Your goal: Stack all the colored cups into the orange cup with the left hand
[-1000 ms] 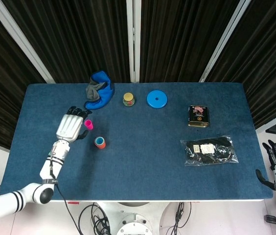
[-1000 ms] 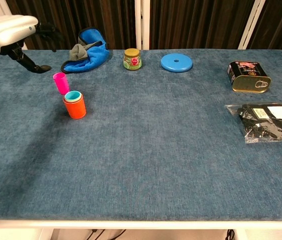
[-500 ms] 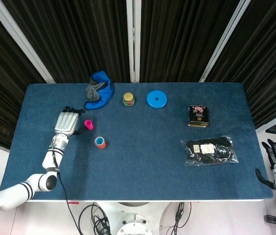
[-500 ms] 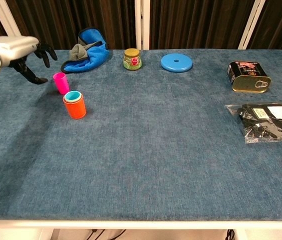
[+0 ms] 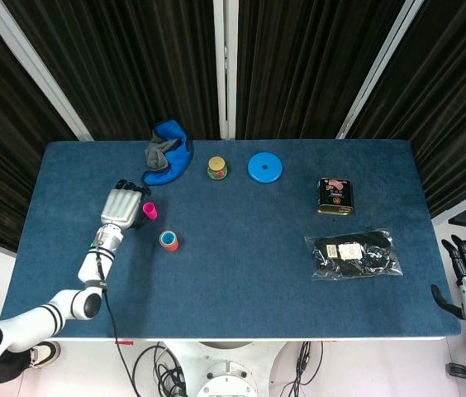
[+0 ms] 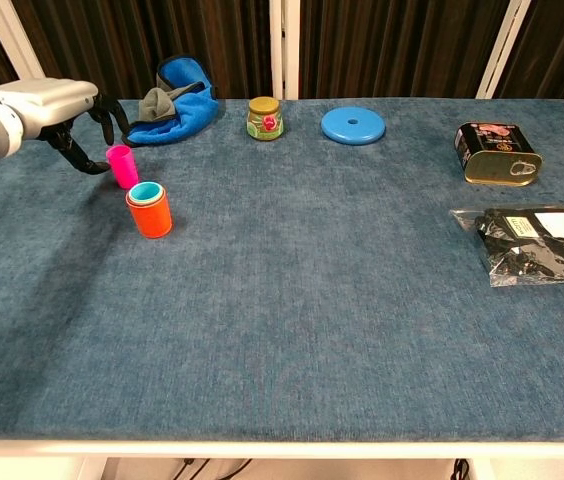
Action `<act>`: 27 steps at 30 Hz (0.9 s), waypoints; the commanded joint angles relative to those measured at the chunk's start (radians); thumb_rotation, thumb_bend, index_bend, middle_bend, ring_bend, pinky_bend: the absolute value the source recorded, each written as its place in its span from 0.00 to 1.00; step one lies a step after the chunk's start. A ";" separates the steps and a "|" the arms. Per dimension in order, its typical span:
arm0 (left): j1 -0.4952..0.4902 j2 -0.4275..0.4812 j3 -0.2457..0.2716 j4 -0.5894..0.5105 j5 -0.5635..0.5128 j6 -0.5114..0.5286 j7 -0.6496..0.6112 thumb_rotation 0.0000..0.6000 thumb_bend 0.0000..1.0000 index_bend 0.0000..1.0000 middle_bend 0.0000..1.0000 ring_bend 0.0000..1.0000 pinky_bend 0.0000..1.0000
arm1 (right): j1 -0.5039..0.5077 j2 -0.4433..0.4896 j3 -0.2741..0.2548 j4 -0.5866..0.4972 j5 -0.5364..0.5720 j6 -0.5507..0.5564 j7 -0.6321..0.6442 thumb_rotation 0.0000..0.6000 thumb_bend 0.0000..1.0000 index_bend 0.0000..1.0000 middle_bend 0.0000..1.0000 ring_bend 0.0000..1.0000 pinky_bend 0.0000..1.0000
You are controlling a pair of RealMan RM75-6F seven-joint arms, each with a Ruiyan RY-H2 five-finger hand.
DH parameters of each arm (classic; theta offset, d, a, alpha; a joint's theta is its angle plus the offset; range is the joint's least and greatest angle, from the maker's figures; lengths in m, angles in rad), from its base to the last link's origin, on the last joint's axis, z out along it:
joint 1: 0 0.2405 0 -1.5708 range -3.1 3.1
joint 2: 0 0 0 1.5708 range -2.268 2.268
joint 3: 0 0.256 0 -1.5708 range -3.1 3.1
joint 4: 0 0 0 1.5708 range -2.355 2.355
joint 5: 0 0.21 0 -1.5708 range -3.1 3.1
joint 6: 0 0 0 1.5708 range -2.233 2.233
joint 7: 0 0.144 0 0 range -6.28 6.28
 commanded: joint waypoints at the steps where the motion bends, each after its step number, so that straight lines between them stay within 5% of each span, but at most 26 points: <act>1: -0.001 -0.004 0.003 0.005 -0.002 -0.006 0.002 1.00 0.28 0.32 0.36 0.17 0.14 | -0.001 0.000 0.000 0.002 0.001 0.000 0.003 1.00 0.29 0.00 0.00 0.00 0.00; 27: -0.020 -0.055 -0.005 0.102 0.055 -0.005 -0.068 1.00 0.31 0.51 0.54 0.29 0.17 | 0.003 -0.003 0.003 0.005 0.014 -0.016 -0.004 1.00 0.29 0.00 0.00 0.00 0.00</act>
